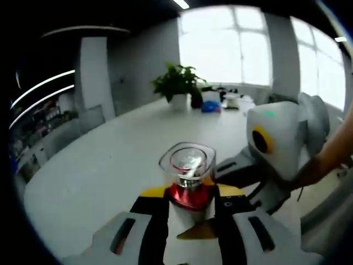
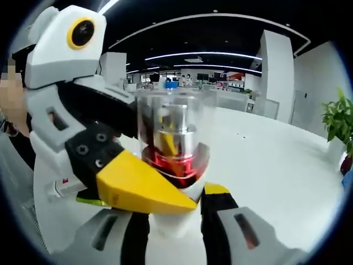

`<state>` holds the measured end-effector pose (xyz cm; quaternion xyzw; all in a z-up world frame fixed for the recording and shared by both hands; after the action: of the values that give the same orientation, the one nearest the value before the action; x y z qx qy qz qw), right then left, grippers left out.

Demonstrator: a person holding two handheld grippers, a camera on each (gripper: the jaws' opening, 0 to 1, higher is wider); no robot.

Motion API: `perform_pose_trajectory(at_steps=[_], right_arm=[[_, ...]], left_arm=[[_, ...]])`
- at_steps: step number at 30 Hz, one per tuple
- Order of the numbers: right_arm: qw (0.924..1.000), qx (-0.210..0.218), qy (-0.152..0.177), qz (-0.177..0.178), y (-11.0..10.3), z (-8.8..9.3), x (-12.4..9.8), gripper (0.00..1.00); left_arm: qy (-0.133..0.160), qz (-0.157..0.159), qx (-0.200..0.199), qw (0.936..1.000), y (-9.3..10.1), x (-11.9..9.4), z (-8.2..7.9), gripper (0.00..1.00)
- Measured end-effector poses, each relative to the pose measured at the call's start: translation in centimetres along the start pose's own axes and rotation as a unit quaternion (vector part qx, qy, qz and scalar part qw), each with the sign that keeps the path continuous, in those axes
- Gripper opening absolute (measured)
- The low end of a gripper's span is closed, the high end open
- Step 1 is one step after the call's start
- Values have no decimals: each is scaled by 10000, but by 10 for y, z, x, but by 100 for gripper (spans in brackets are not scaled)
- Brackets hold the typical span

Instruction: Arrange the skincare products in the storage area until every visible bottle or jar stands upright without overlapping.

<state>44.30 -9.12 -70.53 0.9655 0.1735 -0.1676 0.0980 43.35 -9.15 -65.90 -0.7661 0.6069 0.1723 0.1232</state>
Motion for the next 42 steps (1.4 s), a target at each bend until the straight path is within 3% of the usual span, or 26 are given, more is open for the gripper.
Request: perform_pose_trajectory(at_steps=[12, 16, 21, 23, 34, 42], right_arm=[[9999, 99, 5, -79, 2, 0, 2, 35], [9999, 147, -7, -77, 1, 0, 2, 37], [9999, 102, -112, 80, 4, -1, 0, 55], [9998, 144, -143, 37, 2, 0, -3, 55], [9992, 220, -323, -22, -12, 6, -31, 68], [9975, 277, -601, -258, -31, 19, -54, 74]], left_arm=[[17, 63, -37, 10000, -3, 2, -1, 29], [83, 144, -129, 9998, 0, 0, -5, 38], [-7, 203, -168, 9997, 5, -2, -2, 44], [-26, 182, -207, 9996, 6, -5, -1, 47], [-80, 47, -633, 9980, 14, -36, 16, 61], [-179, -187, -1041, 9942, 21, -73, 36, 72]])
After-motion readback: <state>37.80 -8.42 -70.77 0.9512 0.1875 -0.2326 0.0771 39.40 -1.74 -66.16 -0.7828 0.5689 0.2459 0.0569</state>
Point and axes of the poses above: the point that each gripper's makers call its tool centre point, and the gripper's own axes: x roughly forward along the fingers, y roughly to its right, z roughly out of its underside, the point moved 2 cm from there along -x, roughly backward along the fingers, and after that the axes turned 10 degrees about z, right-handed, at the moved point
